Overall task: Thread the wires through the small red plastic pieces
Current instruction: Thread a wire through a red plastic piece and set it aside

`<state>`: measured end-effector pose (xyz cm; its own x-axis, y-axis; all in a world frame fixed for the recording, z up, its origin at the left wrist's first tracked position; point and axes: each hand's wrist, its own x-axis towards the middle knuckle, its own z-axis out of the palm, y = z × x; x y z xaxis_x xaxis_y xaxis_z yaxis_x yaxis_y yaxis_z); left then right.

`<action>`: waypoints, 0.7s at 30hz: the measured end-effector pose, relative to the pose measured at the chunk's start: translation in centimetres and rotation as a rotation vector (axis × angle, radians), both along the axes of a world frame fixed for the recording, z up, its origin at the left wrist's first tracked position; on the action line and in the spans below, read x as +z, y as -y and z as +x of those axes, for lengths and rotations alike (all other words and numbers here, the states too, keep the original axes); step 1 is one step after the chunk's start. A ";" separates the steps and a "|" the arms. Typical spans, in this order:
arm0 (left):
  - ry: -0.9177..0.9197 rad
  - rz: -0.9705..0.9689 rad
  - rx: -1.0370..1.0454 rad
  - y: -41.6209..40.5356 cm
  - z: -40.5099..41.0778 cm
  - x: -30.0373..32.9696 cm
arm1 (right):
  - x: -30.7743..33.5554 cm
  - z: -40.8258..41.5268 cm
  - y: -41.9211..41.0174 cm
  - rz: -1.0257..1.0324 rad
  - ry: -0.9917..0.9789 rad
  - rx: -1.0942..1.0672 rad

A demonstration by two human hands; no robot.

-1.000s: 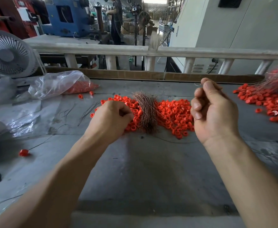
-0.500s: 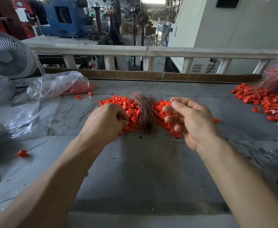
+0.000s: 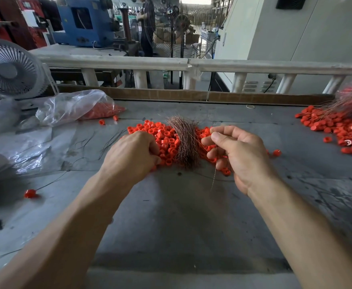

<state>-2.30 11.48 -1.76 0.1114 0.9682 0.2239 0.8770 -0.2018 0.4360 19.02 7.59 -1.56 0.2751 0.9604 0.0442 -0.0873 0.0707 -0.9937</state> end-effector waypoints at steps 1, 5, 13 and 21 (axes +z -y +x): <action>0.000 0.008 -0.001 0.0 0.0 0.0 | 0.0 0.0 0.0 0.003 -0.011 0.000; 0.056 0.057 -0.004 0.1 -0.1 0.1 | 0.1 0.0 0.1 0.019 -0.038 -0.010; 0.729 -0.002 -0.196 0.8 1.9 0.8 | 0.6 -0.3 0.8 0.149 0.040 0.085; 1.092 -0.077 -0.345 1.2 2.8 0.7 | 0.4 -0.6 1.1 0.282 0.210 0.168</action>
<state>0.50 10.26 -1.07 0.1562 0.9392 0.3058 -0.0739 -0.2976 0.9518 18.37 6.49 -1.13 0.0721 0.9336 0.3511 0.0821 0.3453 -0.9349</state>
